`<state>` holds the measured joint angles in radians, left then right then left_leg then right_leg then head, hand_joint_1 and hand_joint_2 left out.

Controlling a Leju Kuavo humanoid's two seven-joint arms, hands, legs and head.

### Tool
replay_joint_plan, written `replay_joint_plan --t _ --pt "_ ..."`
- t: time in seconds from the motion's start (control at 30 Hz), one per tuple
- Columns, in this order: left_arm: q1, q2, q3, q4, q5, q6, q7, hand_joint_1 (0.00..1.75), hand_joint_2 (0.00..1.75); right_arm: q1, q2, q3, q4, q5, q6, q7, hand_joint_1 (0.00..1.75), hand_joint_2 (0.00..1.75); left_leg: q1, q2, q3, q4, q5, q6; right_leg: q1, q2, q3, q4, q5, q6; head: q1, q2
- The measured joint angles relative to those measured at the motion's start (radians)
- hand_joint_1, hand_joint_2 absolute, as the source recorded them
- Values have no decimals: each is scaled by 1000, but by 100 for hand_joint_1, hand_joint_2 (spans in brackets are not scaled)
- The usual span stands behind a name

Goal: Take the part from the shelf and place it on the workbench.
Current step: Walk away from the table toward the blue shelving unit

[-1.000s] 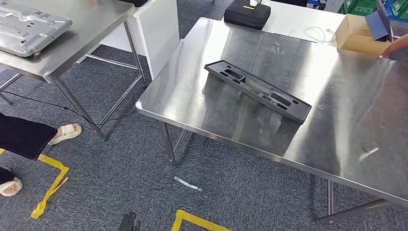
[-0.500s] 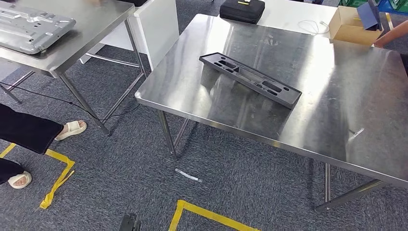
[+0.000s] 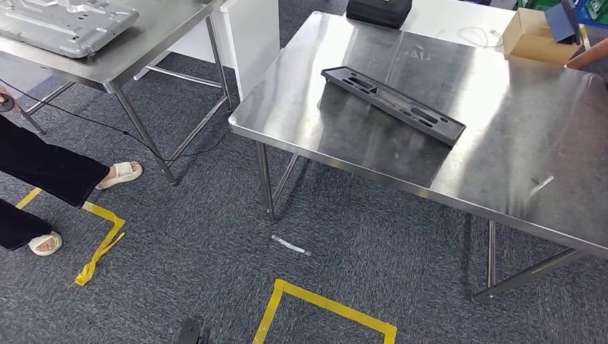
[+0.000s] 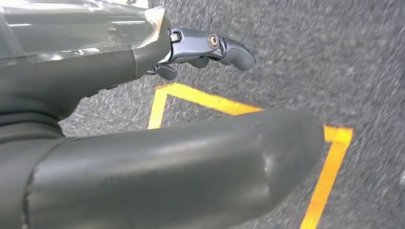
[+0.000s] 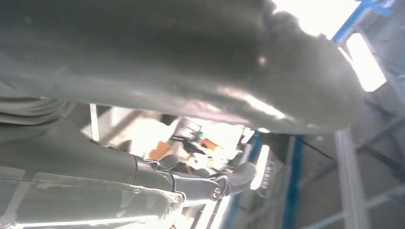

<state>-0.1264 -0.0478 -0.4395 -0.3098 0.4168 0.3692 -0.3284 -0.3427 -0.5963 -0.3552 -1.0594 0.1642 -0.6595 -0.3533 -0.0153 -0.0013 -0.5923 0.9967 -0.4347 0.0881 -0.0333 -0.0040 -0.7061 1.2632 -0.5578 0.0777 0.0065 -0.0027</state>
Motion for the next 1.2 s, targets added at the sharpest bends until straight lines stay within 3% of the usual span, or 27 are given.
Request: replay_joint_plan --t 0.03,0.07,0.13,0.2,0.23,0.3,0.33,0.37,0.43,0.47,0.5,0.53,0.57,0.63,0.7,0.73,0.8,0.87,0.9,0.97,1.0,1.03,1.07,1.1,1.13,1.2 --pt "0 0 0 0 -1 0 0 0 0 16 10 -6 0 0 0 2 0 0 -1 0 -14 1 11 0 2 0 10 21 5 8 0 0" --pt "1 0 0 0 -2 0 0 0 0 32 22 -12 0 2 0 3 0 0 -2 0 -28 2 21 -2 2 0 35 7 22 17 0 0" --pt "1 0 0 0 -5 0 0 0 0 55 45 -28 -2 8 -1 4 0 0 -3 0 -52 7 39 -8 3 0 132 -113 48 26 0 0" --pt "1 0 0 0 -8 0 1 0 0 77 68 -50 -9 15 -3 4 0 0 -6 -1 -64 13 53 -18 11 0 222 -247 34 14 -1 0" --pt "1 1 0 0 -10 0 2 0 0 90 81 -62 -14 18 -3 6 0 0 -7 -1 -67 15 61 -22 15 1 242 -280 24 5 -1 0" --pt "2 1 0 0 -13 0 5 0 0 118 109 -81 -25 24 -3 12 0 0 -8 -3 -70 17 70 -30 14 1 236 -285 29 -11 -3 0" --pt "4 2 0 1 -14 0 7 0 0 130 123 -89 -29 26 -2 14 0 0 -6 -3 -75 27 57 -35 11 0 231 -283 36 -20 -4 0" --pt "5 3 0 1 -14 1 8 0 0 140 136 -94 -34 29 0 16 0 0 -4 -3 -84 52 26 -41 7 -1 224 -283 44 -31 -5 0" --pt "7 3 0 1 -13 2 10 0 0 151 156 -101 -40 40 6 21 0 0 1 -3 -115 159 -76 -54 5 -2 207 -283 64 -47 -7 0" --pt "7 3 0 1 -13 4 10 0 0 154 164 -105 -41 48 11 25 0 0 4 -3 -131 225 -119 -59 5 -2 196 -282 75 -51 -7 0" --pt "7 3 0 1 -12 5 10 0 0 156 173 -109 -41 57 16 30 0 0 8 -3 -138 277 -139 -62 6 -2 184 -282 86 -50 -7 0" --pt "8 3 0 1 -11 6 10 0 0 159 183 -113 -40 66 21 34 0 0 12 -3 -132 302 -137 -64 6 -1 171 -281 95 -48 -7 0" --pt "8 2 0 1 -10 7 10 0 0 163 194 -117 -38 76 26 39 0 0 15 -2 -108 290 -118 -66 6 -1 159 -280 104 -45 -7 0" --pt "7 1 0 0 -9 9 12 0 0 174 219 -121 -28 104 36 53 0 0 22 -3 -13 174 -78 -67 5 0 141 -277 117 -36 -8 0" --pt "5 -2 0 0 -9 10 15 0 0 184 247 -120 -6 148 48 79 0 0 23 -8 73 48 -75 -67 7 0 131 -273 128 -22 -7 0" --pt "4 -3 0 0 -10 10 17 0 0 188 266 -116 13 175 57 94 0 0 21 -11 91 17 -81 -65 9 -1 128 -272 134 -15 -7 0" --pt "3 -7 0 0 -12 10 25 0 0 197 310 -99 68 235 81 131 0 0 17 -11 87 4 -76 -53 11 -2 123 -275 147 -1 -5 0" --pt "-1 -10 0 0 -16 8 35 0 0 206 360 -74 145 288 108 167 0 0 16 -5 71 -2 -57 -32 11 -1 104 -255 126 1 -3 0" --pt "-3 -11 0 0 -19 6 41 0 0 209 387 -62 192 306 115 178 0 0 16 -3 60 -5 -45 -23 10 -1 87 -219 92 -4 -1 0" --pt "-8 -14 0 0 -23 2 50 0 0 214 442 -40 290 322 115 181 0 0 12 -1 32 -4 -23 -13 9 0 45 -94 7 -14 4 0" --pt "-9 -15 0 0 -25 0 53 0 0 217 463 -32 332 324 113 178 0 0 9 -1 17 -4 -12 -12 9 0 31 -31 -19 -13 4 0" --pt "-9 -16 0 0 -26 -1 55 0 0 220 480 -26 367 325 112 173 0 0 5 -1 1 -3 0 -12 9 0 28 8 -26 -8 4 0" --pt "-9 -16 0 0 -27 -2 56 0 0 220 490 -22 396 325 112 170 0 0 3 0 -13 -2 10 -13 9 0 43 12 -15 1 4 0" --pt "-9 -16 0 0 -27 -2 57 0 0 220 497 -19 419 325 113 169 0 0 2 0 -26 -1 20 -15 9 0 78 -23 5 9 4 0" --pt "-9 -16 0 0 -27 -2 58 0 0 218 502 -17 437 324 113 168 0 0 1 0 -38 0 30 -18 9 0 128 -89 23 14 5 0" --pt "-10 -16 0 0 -27 -3 58 0 0 210 509 -12 463 325 114 167 0 0 -1 2 -54 3 48 -28 16 1 229 -235 27 8 3 0"
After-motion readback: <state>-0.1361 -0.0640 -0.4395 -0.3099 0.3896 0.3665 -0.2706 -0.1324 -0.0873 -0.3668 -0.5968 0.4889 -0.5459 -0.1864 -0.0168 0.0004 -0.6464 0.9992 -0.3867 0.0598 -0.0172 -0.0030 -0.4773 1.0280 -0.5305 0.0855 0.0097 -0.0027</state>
